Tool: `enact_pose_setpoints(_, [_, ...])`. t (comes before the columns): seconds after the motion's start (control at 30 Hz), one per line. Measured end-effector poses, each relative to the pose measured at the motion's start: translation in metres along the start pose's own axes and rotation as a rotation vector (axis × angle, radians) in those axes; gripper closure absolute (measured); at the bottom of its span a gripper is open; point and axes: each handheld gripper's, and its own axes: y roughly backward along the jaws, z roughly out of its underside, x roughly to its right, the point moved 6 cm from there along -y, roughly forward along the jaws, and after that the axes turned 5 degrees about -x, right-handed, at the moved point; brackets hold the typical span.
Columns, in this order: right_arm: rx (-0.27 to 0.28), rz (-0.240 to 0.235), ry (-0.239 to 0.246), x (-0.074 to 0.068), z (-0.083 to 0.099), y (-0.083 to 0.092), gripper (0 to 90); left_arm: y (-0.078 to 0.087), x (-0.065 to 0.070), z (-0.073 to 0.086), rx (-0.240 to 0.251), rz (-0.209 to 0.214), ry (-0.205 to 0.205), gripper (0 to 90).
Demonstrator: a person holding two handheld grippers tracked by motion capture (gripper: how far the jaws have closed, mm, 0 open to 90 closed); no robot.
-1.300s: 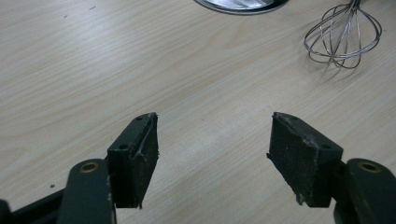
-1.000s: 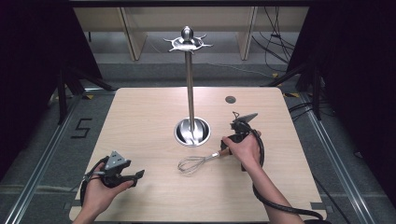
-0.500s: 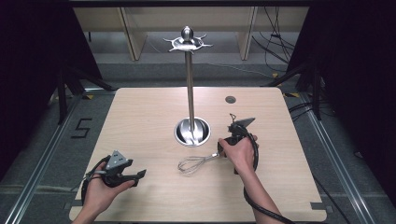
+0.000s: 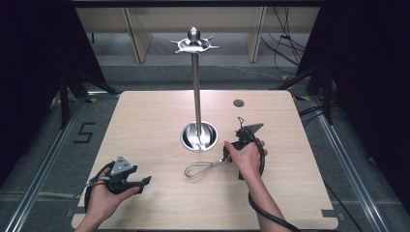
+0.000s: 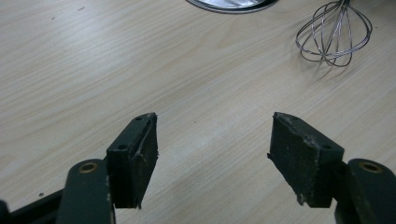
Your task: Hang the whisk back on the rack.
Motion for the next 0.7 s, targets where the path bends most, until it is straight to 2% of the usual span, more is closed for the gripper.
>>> enact_pose_setpoints(0.03, [-0.011, -0.005, -0.006, -0.001, 0.000, -0.001, 33.5, 0.000, 0.001, 0.000, 0.001, -0.001, 0.004, 31.7])
enact_pose_setpoints(0.07, [0.021, -0.008, -0.026, -0.002, -0.003, -0.004, 33.6, 0.000, 0.000, 0.000, 0.003, -0.001, -0.003, 31.8])
enact_pose_setpoints(0.1, [-0.033, -0.037, -0.149, -0.012, -0.002, -0.001, 33.6, 0.001, 0.001, 0.001, -0.007, 0.011, -0.002, 31.7])
enact_pose_setpoints(0.13, [-0.078, -0.031, -0.169, -0.013, 0.000, 0.000, 33.5, 0.002, -0.001, 0.002, -0.030, 0.010, -0.029, 31.8])
enact_pose_setpoints(0.17, [-0.092, -0.053, -0.244, -0.018, -0.005, 0.001, 33.4, 0.002, -0.001, 0.002, -0.026, 0.011, -0.024, 31.7])
enact_pose_setpoints(0.2, [-0.092, -0.053, -0.244, -0.018, -0.005, 0.001, 33.4, 0.002, -0.001, 0.002, -0.027, 0.011, -0.026, 31.7])
enact_pose_setpoints(0.23, [-0.073, -0.031, -0.220, -0.016, -0.003, -0.003, 33.9, 0.002, -0.002, 0.003, -0.039, 0.010, -0.039, 31.8])
enact_pose_setpoints(0.27, [-0.097, -0.018, -0.184, -0.013, -0.003, -0.001, 34.3, 0.002, -0.002, 0.003, -0.039, 0.010, -0.039, 31.8])
enact_pose_setpoints(0.3, [-0.097, -0.018, -0.184, -0.013, -0.003, -0.001, 34.3, -0.001, 0.002, 0.000, 0.007, 0.016, 0.018, 31.8])
enact_pose_setpoints(0.33, [-0.094, -0.013, -0.205, -0.013, -0.004, -0.002, 34.4, 0.000, 0.000, 0.002, -0.018, 0.010, 0.001, 31.8])
enact_pose_setpoints(0.37, [-0.105, -0.011, -0.205, -0.013, -0.005, -0.002, 34.4, 0.000, 0.001, 0.002, -0.019, 0.021, 0.001, 31.8])
enact_pose_setpoints(0.4, [-0.096, -0.004, -0.227, -0.015, -0.007, -0.002, 34.9, 0.002, -0.001, 0.003, -0.044, 0.020, -0.025, 31.8])
enact_pose_setpoints(0.43, [-0.075, -0.007, -0.265, -0.018, -0.012, -0.003, 35.6, -0.001, 0.001, 0.001, -0.005, 0.009, 0.006, 31.8])
enact_pose_setpoints(0.47, [-0.072, 0.012, -0.275, -0.019, -0.014, -0.004, 36.7, -0.001, 0.000, 0.001, -0.006, -0.002, -0.006, 31.8])
enact_pose_setpoints(0.53, [-0.099, 0.046, -0.247, -0.018, -0.013, -0.003, 45.1, -0.001, 0.002, 0.001, 0.003, 0.013, -0.001, 31.9])
enact_pose_setpoints(0.7, [-0.110, 0.050, -0.208, -0.015, -0.011, -0.002, 51.2, -0.001, 0.001, 0.002, -0.005, 0.007, -0.008, 31.9])
